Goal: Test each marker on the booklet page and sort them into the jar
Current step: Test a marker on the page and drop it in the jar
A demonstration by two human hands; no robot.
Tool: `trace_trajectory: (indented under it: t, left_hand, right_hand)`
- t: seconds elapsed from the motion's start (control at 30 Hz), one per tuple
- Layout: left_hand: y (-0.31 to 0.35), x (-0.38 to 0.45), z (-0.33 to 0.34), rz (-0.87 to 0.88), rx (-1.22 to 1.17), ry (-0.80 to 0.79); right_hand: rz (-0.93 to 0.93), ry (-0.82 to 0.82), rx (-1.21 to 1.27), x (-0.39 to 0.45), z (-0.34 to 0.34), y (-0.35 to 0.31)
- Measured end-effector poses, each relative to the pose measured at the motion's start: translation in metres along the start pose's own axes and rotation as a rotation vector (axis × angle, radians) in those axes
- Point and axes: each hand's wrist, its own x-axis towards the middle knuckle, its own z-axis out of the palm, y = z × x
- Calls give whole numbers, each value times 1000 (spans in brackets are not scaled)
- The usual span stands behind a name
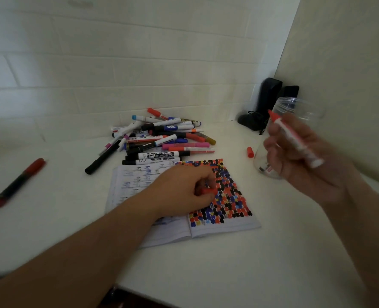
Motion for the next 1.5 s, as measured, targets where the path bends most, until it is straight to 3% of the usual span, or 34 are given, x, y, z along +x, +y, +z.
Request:
trace_trajectory:
  t: [0.1,0.27,0.5,0.7,1.23,1.5]
  left_hand:
    - [0,2,1,17,42,-23]
    - [-1,3,1,13,49,-40]
    - [-4,5,4,18,17,-16]
    - [-5,3,3,14,0,-6]
    - [-4,3,3,14,-36,-8]
    - [-4,3,2,4,-32,-13]
  right_hand:
    - [-22,-101,-135,-5,1,7]
    - [128,-149,-577,-15,18,45]
    - [69,60,-1037,-21,27,76]
    - [103,185,-1047,-25,30,80]
    - [40,165,-1167,-25,31,84]
    - [80,168,-1064,-25,32,82]
